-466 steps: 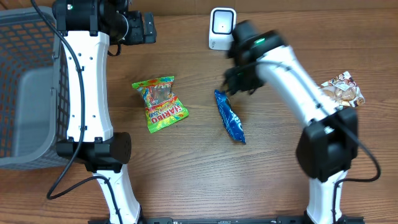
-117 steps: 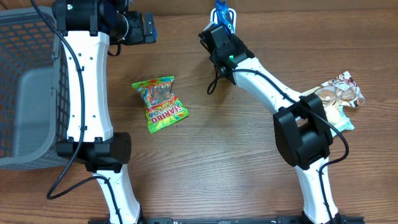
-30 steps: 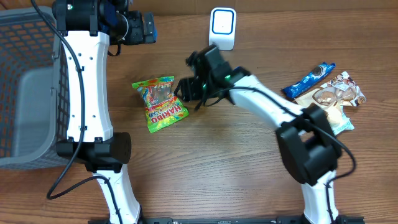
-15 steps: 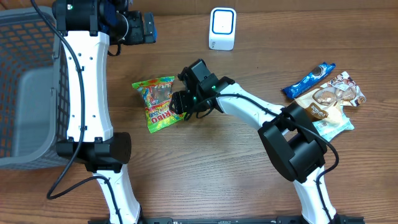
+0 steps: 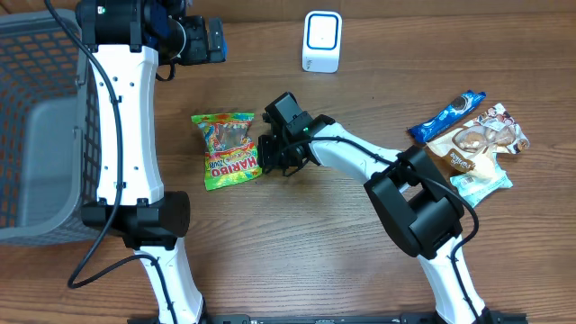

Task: Scan the item barcode
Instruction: 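Release the Oreo pack on the pile and reach right gripper to Haribo bag, then grasp the green Haribo bag with the right gripper and lift it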

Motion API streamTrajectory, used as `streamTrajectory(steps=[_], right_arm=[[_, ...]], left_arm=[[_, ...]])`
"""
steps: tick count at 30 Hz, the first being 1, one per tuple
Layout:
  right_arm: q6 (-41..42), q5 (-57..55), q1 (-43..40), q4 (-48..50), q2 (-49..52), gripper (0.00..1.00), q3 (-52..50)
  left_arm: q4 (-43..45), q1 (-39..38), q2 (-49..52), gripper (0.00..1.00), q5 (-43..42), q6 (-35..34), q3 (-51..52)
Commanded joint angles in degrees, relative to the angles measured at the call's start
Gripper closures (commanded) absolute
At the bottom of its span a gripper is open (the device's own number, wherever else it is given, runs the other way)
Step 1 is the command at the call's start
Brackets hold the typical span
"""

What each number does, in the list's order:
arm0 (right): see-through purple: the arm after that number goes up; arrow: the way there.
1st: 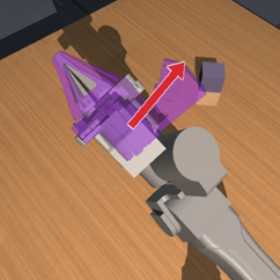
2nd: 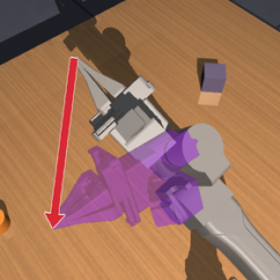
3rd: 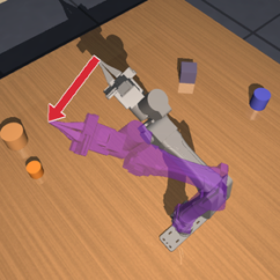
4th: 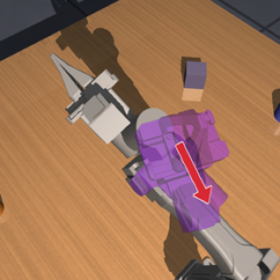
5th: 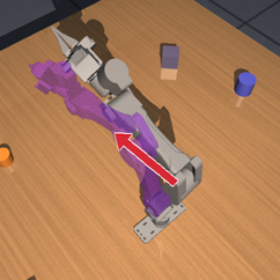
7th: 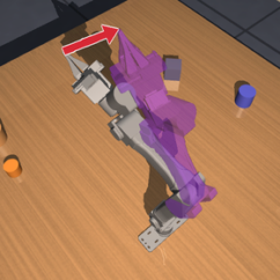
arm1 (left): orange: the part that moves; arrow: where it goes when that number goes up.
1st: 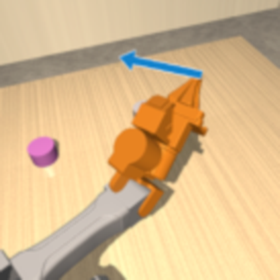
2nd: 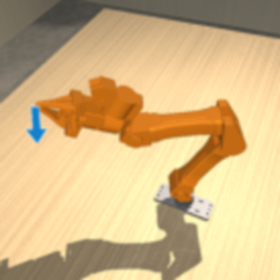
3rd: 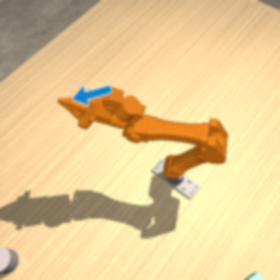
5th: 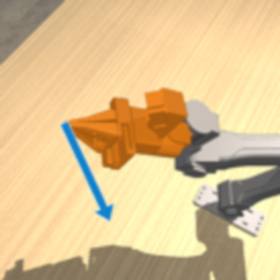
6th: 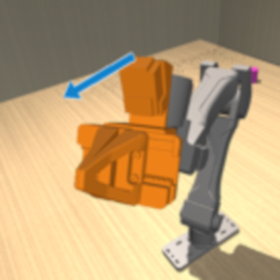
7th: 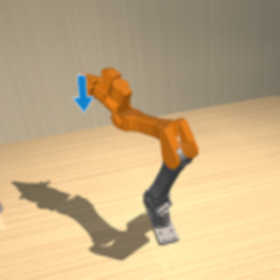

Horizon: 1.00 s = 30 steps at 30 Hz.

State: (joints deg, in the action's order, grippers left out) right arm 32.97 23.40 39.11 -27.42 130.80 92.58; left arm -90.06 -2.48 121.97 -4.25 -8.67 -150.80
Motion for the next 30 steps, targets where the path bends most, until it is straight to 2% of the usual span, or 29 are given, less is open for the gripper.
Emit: streamTrajectory(steps=[1, 6, 11, 14, 18, 21, 23, 27, 30], right_arm=[[0.26, 1.66, 0.11, -0.11, 0.74, 0.96, 0.42], [0.00, 2.36, -2.36, -3.39, -2.51, 0.96, 0.48], [-5.01, 1.07, -7.52, -11.23, -8.20, 0.96, 0.50], [-6.80, -3.32, -10.88, -17.51, -9.99, 0.96, 0.50], [-13.31, -8.39, -14.99, -24.76, -9.94, 0.96, 0.48], [-19.87, -8.52, -16.74, -26.25, -9.97, 0.96, 0.66], [-22.49, -8.46, -17.55, -27.91, -10.01, 0.91, 1.95], [-29.14, -8.39, -17.29, -33.03, -10.05, 0.70, 8.48], [-33.05, -10.40, -15.28, -37.22, -10.05, 0.66, 15.02]], left_arm=[[0.07, 0.20, 0.57, 0.00, 0.20, -0.15, -0.31], [0.07, 0.20, 0.57, 0.00, 0.20, -0.15, -0.31], [0.07, 0.20, 0.55, 0.00, 0.20, -0.15, -0.31], [0.07, 0.20, 0.55, 0.00, 0.20, -0.15, -0.31], [0.07, 0.20, 0.57, 0.00, 0.20, -0.15, -0.31], [0.07, 0.22, 0.57, 0.00, 0.20, -0.15, -0.31], [0.07, 0.20, 0.57, 0.00, 0.20, -0.15, -0.31], [0.07, 0.22, 0.55, 0.00, 0.20, -0.15, -0.31], [0.07, 0.22, 0.57, 0.00, 0.20, -0.15, -0.31]])
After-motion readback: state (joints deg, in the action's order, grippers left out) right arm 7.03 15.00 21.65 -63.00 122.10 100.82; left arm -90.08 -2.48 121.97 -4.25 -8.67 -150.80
